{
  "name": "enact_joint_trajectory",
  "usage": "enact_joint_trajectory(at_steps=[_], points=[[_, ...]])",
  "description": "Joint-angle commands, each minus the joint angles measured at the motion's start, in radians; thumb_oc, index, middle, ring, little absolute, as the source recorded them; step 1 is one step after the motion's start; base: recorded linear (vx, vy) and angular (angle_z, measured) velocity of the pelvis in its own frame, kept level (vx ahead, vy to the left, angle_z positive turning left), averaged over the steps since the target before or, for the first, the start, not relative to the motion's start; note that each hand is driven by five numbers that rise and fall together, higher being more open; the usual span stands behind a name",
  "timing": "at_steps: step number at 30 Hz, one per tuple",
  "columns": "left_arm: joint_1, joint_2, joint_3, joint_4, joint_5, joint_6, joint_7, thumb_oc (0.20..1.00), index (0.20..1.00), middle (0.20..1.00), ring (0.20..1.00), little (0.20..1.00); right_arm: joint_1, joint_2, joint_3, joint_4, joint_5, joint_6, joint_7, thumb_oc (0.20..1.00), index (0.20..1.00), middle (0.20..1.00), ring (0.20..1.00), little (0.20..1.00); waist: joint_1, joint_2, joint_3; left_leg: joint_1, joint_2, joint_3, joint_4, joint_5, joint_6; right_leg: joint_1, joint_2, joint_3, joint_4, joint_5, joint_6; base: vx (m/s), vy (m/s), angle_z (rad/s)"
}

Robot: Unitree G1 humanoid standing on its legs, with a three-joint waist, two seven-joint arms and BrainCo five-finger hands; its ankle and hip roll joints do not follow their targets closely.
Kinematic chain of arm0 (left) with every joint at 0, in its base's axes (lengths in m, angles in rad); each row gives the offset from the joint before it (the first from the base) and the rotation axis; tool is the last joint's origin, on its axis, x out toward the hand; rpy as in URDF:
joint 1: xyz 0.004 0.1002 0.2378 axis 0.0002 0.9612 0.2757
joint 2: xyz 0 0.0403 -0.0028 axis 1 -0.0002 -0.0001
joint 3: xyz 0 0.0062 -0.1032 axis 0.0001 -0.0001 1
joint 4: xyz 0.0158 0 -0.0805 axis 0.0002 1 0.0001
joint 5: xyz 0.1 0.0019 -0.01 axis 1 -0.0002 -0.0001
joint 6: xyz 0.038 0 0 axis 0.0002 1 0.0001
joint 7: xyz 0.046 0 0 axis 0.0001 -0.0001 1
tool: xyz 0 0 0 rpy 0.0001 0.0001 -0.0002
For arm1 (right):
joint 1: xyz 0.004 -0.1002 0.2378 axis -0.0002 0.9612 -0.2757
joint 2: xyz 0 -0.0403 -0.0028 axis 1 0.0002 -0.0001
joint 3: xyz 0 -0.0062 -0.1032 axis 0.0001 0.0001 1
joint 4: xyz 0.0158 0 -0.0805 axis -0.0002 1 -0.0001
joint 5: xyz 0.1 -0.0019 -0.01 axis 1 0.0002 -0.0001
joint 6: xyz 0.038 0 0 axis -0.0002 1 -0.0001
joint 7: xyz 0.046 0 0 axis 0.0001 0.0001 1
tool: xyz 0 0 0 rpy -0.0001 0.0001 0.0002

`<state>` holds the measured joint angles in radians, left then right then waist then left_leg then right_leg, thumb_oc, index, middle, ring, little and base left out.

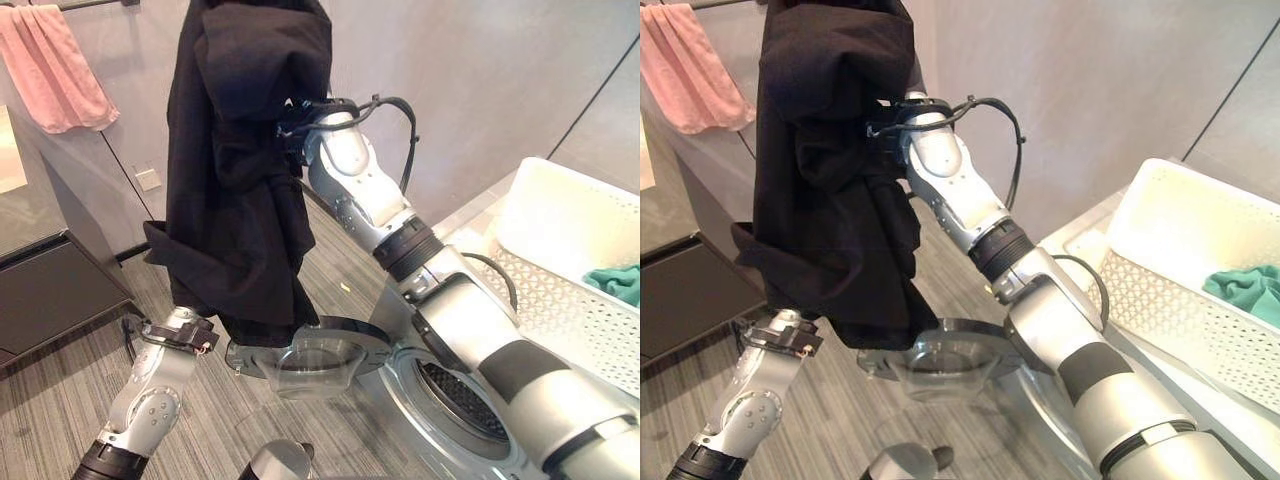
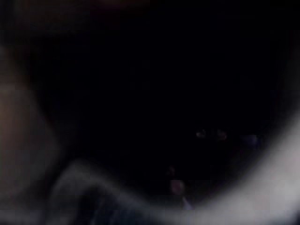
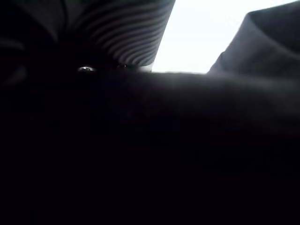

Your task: Grab the laundry basket,head to the washer,open it,put in the laundry and shut it.

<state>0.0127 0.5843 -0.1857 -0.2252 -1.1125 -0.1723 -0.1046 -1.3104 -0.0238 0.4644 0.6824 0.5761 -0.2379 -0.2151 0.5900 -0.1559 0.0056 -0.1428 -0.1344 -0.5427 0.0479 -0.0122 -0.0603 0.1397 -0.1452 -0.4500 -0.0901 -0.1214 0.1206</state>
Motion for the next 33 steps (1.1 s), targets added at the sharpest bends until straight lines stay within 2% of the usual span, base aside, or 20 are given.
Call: enact_joint_trajectory(at_steps=[1, 11, 18, 26, 30, 33], points=[[0.023, 0.018, -0.046, -0.04, 0.05, -0.06, -0.024, 1.0, 1.0, 1.0, 1.0, 1.0, -0.088, 0.108, 0.029, 0.024, 0.055, -0.04, 0.016, 0.2, 0.2, 0.2, 0.2, 0.2, -0.021, 0.046, -0.148, 0.007, 0.016, -0.056, -0.135, 0.104, 0.051, -0.071, -0.005, 0.03, 0.003, 0.128, -0.033, 0.0, 0.0, 0.0], [-0.027, 0.031, -0.108, -0.014, 0.057, -0.036, -0.025, 1.0, 1.0, 1.0, 1.0, 1.0, -0.078, 0.186, 0.084, 0.005, 0.091, -0.018, 0.073, 0.2, 0.2, 0.2, 0.2, 0.2, -0.029, 0.044, -0.139, -0.002, 0.018, -0.051, -0.135, 0.109, 0.05, -0.082, -0.003, 0.039, 0.003, 0.133, -0.033, 0.0, 0.0, 0.0], [-0.067, 0.057, -0.124, -0.033, 0.097, -0.041, -0.026, 1.0, 1.0, 1.0, 1.0, 1.0, -0.072, 0.184, 0.108, 0.035, 0.076, -0.003, 0.087, 0.2, 0.2, 0.2, 0.2, 0.2, -0.031, 0.035, -0.14, -0.004, 0.019, -0.05, -0.135, 0.108, 0.051, -0.089, -0.003, 0.043, 0.003, 0.136, -0.03, 0.0, 0.0, 0.0], [-0.088, 0.071, -0.045, -0.08, 0.173, -0.079, 0.023, 1.0, 1.0, 1.0, 1.0, 1.0, 0.004, 0.177, 0.18, 0.009, 0.148, 0.039, 0.158, 0.2, 0.2, 0.2, 0.2, 0.2, -0.038, 0.015, -0.131, -0.005, 0.017, -0.046, -0.135, 0.105, 0.048, -0.093, -0.003, 0.051, 0.003, 0.139, -0.029, 0.0, 0.0, -0.01], [-0.089, 0.054, 0.007, -0.114, 0.18, -0.101, 0.042, 1.0, 1.0, 1.0, 1.0, 1.0, 0.024, 0.17, 0.202, -0.009, 0.165, 0.05, 0.179, 0.2, 0.2, 0.2, 0.2, 0.2, -0.042, 0.009, -0.13, -0.005, 0.018, -0.043, -0.135, 0.104, 0.049, -0.096, -0.002, 0.055, 0.003, 0.141, -0.029, 0.0, 0.0, 0.0], [-0.082, 0.012, 0.055, -0.135, 0.154, -0.122, 0.066, 1.0, 1.0, 1.0, 1.0, 1.0, 0.047, 0.166, 0.219, -0.02, 0.153, 0.064, 0.193, 0.2, 0.2, 0.2, 0.2, 0.2, -0.046, 0.004, -0.125, -0.005, 0.018, -0.036, -0.135, 0.102, 0.05, -0.099, -0.002, 0.06, 0.003, 0.144, -0.03, -0.01, -0.005, -0.07]])
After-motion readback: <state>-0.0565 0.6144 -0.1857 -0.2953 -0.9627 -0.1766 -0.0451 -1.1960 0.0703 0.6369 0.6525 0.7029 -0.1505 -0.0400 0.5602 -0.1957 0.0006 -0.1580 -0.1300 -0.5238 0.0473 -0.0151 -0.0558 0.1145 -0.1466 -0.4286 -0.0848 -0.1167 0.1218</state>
